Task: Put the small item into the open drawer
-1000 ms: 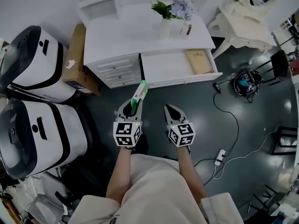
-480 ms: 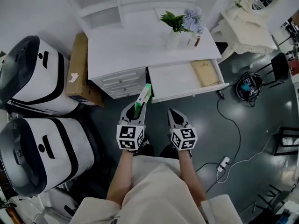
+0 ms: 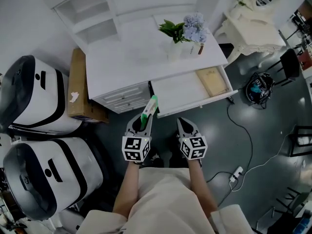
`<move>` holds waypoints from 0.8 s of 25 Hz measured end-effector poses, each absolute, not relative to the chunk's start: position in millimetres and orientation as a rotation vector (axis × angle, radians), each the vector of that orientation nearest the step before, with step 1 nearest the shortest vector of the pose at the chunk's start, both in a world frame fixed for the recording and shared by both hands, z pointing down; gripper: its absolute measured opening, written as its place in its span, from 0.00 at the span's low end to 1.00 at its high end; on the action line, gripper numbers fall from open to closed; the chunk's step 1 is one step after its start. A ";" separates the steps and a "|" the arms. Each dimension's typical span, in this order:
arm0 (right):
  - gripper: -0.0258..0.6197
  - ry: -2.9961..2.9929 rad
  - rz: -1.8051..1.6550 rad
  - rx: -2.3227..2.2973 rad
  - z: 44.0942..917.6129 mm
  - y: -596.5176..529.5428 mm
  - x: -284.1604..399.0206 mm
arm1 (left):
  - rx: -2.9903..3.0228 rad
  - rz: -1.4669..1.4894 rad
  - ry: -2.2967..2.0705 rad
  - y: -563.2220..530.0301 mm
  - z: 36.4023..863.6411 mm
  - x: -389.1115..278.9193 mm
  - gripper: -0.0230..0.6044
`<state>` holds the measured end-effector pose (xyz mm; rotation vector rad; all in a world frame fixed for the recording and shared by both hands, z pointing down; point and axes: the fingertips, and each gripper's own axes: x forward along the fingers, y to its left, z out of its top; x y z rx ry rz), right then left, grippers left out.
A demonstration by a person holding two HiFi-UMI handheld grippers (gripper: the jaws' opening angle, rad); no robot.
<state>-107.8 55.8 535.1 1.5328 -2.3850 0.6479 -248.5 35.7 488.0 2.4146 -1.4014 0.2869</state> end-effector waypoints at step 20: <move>0.08 -2.423 0.669 1.402 543.4 -118.4 0.2 | 2.389 0.451 -1.345 -119.6 520.7 -135.1 0.20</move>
